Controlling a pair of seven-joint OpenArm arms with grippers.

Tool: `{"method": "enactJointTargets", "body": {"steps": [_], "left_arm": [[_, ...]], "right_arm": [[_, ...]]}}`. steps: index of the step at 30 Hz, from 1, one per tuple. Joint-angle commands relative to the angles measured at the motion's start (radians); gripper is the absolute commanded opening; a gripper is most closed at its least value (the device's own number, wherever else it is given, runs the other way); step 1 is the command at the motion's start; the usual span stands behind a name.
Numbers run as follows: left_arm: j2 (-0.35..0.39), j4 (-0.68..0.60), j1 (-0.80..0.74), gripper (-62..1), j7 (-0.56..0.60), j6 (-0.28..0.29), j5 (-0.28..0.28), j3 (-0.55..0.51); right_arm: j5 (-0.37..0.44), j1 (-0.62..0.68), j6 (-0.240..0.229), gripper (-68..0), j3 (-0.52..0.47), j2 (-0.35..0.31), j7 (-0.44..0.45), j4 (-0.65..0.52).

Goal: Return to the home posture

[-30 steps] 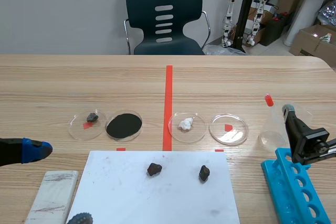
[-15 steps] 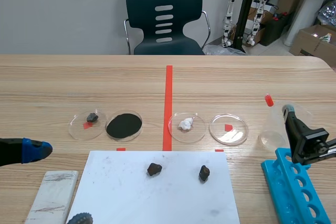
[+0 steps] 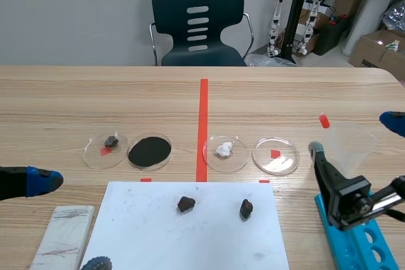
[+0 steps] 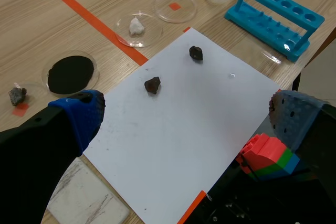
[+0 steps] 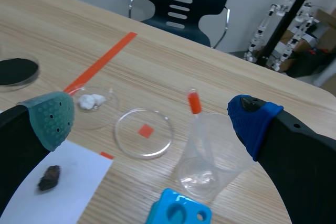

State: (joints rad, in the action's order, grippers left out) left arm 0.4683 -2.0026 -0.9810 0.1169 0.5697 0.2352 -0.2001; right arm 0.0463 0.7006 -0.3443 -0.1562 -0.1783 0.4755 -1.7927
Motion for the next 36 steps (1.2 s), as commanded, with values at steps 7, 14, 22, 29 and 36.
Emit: {"method": "enactJointTargets", "body": {"steps": [7,14,22,29,36], "left_arm": [[-0.002,-0.007,-0.002,1.4,0.014,-0.001,0.01,-0.002],[-0.002,-0.007,-0.002,1.4,0.014,-0.001,0.01,-0.002],[-0.002,-0.007,-0.002,1.4,0.014,-0.001,0.01,-0.002],[-0.002,-0.007,-0.002,1.4,0.014,-0.001,0.01,-0.002],[-0.002,-0.007,-0.002,1.4,0.014,-0.001,0.01,-0.002]], "right_arm": [[0.01,0.22,0.004,-6.5,0.065,-0.064,0.087,-0.151],[-0.023,0.372,0.004,-6.5,0.073,-0.082,0.127,-0.248],[-0.062,0.471,0.003,-6.5,0.074,-0.082,0.16,-0.267],[-0.069,0.479,0.004,-6.5,0.073,-0.082,0.156,-0.267],[-0.069,0.477,0.004,-6.5,0.073,-0.082,0.156,-0.267]]}}
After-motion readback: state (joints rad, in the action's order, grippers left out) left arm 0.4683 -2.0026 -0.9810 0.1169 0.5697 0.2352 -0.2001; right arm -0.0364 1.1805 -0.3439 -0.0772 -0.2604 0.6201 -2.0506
